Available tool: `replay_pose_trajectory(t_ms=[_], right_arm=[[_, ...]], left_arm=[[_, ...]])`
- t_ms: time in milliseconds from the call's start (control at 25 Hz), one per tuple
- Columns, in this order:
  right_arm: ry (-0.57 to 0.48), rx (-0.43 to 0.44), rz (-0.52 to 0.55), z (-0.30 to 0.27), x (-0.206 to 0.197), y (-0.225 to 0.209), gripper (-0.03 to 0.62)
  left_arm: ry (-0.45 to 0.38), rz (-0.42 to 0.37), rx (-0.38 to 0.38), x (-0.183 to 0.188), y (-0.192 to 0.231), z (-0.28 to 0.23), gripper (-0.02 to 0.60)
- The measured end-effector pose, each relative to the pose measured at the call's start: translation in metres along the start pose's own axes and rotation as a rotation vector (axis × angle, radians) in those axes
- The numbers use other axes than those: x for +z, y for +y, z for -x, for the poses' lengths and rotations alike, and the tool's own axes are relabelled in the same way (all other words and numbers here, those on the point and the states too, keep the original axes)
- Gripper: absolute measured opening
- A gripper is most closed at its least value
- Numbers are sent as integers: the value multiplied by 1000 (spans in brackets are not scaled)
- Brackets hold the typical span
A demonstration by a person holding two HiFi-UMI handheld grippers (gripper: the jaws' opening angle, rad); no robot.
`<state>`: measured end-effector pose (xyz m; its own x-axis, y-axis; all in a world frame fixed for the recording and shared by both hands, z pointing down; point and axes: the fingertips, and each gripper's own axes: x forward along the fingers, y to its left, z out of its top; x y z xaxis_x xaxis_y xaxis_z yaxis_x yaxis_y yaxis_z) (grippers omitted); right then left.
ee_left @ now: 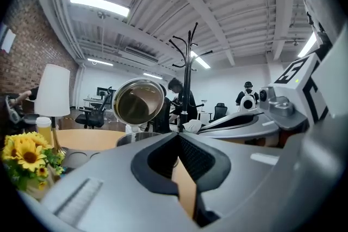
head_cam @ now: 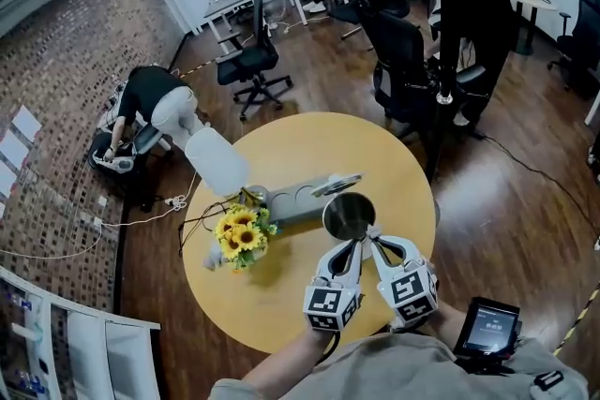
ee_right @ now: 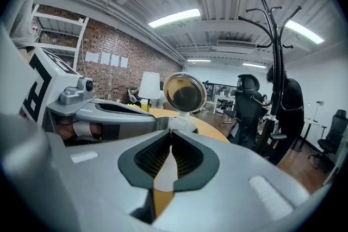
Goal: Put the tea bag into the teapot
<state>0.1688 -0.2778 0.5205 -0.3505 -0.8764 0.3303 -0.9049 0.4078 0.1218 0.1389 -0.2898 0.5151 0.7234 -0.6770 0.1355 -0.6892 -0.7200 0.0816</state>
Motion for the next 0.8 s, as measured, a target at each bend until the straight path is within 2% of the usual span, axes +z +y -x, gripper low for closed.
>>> replay_pose_trajectory(t_ms=[440, 600, 800], right_arm=[[7, 37, 30, -29, 19, 3, 21], [53, 63, 67, -45, 17, 1, 21], [142, 135, 121, -68, 15, 4, 21]], left_arm=[[1, -3, 34, 9, 31, -5, 2], [-12, 3, 40, 8, 46, -12, 2], [-6, 9, 46, 7, 67, -16, 2]])
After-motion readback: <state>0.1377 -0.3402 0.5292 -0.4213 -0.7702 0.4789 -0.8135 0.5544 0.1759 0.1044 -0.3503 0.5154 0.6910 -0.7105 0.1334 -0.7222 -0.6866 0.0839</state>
